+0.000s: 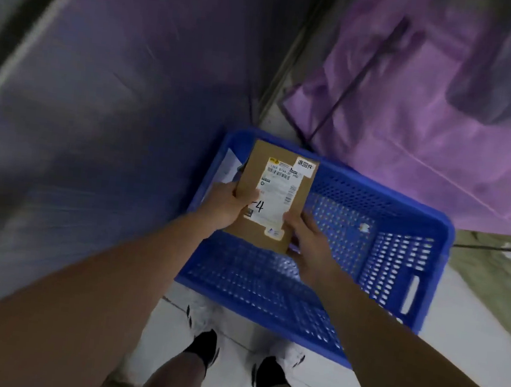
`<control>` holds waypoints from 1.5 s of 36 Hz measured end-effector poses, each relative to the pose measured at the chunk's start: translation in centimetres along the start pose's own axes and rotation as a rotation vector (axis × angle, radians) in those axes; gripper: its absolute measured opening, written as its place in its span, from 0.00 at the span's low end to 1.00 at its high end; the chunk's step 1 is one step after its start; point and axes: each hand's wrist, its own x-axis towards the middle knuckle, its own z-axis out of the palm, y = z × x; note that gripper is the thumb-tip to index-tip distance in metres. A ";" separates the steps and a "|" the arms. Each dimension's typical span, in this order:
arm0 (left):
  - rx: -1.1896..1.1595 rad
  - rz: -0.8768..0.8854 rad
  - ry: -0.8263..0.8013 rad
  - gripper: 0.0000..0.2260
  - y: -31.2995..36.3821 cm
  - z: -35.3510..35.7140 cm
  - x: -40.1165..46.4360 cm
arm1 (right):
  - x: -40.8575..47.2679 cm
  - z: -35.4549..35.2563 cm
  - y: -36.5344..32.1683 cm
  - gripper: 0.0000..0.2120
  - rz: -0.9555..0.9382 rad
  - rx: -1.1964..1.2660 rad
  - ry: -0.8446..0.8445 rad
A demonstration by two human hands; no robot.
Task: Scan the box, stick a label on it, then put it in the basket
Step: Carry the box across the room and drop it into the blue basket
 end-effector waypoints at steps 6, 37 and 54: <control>0.124 -0.034 0.079 0.15 -9.3 2.6 9.9 | 11.5 -0.5 6.7 0.35 0.095 0.053 0.071; 0.395 0.124 0.152 0.25 -15.2 5.6 13.5 | 17.7 -1.6 7.6 0.36 -0.144 -0.691 0.105; 1.118 0.641 0.185 0.28 31.0 -8.6 -25.2 | -34.5 3.0 -31.6 0.32 -0.944 -1.816 0.103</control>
